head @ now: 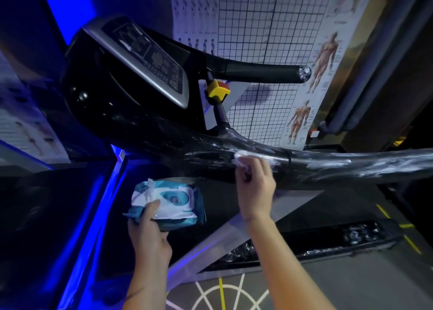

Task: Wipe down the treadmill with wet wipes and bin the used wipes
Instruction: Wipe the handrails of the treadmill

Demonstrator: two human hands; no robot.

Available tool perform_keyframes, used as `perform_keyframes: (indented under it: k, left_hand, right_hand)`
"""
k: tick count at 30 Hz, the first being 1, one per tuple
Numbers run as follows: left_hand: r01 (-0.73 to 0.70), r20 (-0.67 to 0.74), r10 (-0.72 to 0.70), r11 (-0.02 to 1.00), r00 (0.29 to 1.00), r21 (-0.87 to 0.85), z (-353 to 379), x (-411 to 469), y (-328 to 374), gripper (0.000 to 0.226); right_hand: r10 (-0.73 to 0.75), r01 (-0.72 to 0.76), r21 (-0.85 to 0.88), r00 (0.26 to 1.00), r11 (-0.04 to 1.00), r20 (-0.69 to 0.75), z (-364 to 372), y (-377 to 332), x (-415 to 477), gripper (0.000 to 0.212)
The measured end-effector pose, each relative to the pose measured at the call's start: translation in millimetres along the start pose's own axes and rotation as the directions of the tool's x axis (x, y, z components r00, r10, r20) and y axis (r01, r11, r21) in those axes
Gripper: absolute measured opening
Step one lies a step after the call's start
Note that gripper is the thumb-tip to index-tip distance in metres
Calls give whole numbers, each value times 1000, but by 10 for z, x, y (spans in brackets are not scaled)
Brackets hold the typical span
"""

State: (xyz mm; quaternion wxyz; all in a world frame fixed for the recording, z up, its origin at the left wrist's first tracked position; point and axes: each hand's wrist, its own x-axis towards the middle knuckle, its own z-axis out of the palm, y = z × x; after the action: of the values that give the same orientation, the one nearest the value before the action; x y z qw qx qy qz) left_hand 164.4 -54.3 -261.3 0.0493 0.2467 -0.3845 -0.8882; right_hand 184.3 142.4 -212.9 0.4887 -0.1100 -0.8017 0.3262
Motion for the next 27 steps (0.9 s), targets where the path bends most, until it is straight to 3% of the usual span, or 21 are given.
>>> perform_keyframes:
  k: [3, 6, 9, 12, 14, 20, 22, 25, 27]
  left_hand:
    - [-6, -10, 6, 1000, 1000, -7, -24, 9, 36, 54]
    - [4, -20, -5, 1000, 1000, -29, -51, 7, 34, 57]
    - [-8, -15, 8, 1000, 1000, -27, -28, 1, 23, 55]
    - [1, -25, -2, 1000, 1000, -25, 19, 32, -18, 53]
    - [0, -30, -1, 1000, 1000, -17, 43, 37, -49, 53]
    - [-12, -15, 12, 1000, 1000, -7, 108, -65, -150, 53]
    - [-4, -18, 4, 1000, 1000, -8, 121, -83, -204, 53]
    - [4, -36, -3, 1000, 999, 6, 142, -128, -312, 54]
    - [12, -45, -12, 1000, 999, 6, 176, -203, -387, 55]
  right_hand:
    - [143, -160, -108, 978, 981, -150, -211, 322, 172, 20]
    - [205, -235, -142, 959, 962, -195, -374, 435, 283, 13]
    - [69, -86, -114, 988, 990, -140, -241, 177, 177, 19]
    - [-106, 107, -19, 992, 994, 61, -9, -80, 49, 32]
    - [-117, 120, -27, 990, 992, 80, 37, -24, 44, 30]
    - [186, -197, -39, 963, 980, -194, -290, 424, 152, 26]
    - [124, -135, -32, 967, 990, -221, -301, 373, 158, 26]
    - [-72, 72, 3, 995, 997, -65, -185, 162, 116, 30]
    - [-117, 117, 16, 993, 993, 31, -120, 143, 129, 31]
